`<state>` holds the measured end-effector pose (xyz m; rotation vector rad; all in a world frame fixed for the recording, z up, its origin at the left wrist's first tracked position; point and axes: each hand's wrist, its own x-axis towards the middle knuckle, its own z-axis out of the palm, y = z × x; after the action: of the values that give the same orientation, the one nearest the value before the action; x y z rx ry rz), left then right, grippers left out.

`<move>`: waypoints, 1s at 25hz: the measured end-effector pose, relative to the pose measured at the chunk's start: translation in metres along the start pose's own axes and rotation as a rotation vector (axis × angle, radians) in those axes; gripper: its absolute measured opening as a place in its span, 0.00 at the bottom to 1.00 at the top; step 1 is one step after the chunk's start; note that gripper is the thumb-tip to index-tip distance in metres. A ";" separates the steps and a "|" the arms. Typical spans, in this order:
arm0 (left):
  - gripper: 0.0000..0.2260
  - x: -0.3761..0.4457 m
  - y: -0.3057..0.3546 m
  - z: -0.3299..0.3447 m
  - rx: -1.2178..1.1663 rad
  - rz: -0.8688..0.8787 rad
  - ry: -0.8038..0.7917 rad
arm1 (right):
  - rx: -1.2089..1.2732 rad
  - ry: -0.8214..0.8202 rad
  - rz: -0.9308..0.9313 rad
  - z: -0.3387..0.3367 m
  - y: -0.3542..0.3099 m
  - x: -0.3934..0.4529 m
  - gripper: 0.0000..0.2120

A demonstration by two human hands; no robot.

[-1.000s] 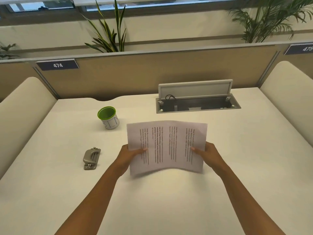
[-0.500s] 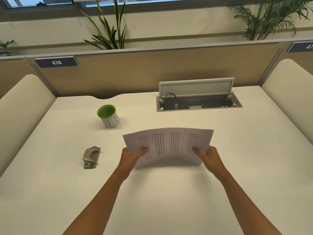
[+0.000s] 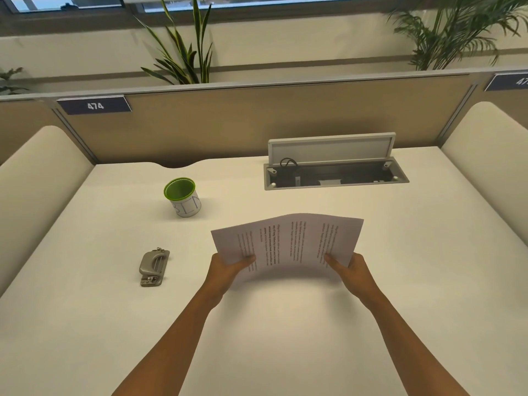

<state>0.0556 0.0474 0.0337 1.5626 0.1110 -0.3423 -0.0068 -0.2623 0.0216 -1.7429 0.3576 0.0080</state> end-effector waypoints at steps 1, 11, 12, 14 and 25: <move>0.18 -0.001 -0.001 0.001 -0.002 0.002 -0.004 | 0.000 0.008 0.005 0.000 0.000 0.000 0.15; 0.17 -0.001 0.010 0.028 -0.268 -0.072 0.123 | 0.404 0.330 0.149 0.011 -0.012 0.000 0.38; 0.17 -0.004 0.010 0.035 -0.323 -0.090 0.138 | 0.480 0.335 0.174 0.018 -0.013 0.000 0.40; 0.19 -0.010 0.008 0.050 -0.417 -0.148 0.167 | 0.627 0.310 0.207 0.034 -0.017 -0.003 0.39; 0.18 -0.035 0.008 0.090 -0.667 -0.333 0.199 | 0.764 0.248 0.216 0.076 -0.043 -0.004 0.18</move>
<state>0.0118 -0.0367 0.0523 0.9073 0.5854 -0.3606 0.0143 -0.1813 0.0483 -0.9440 0.6338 -0.1704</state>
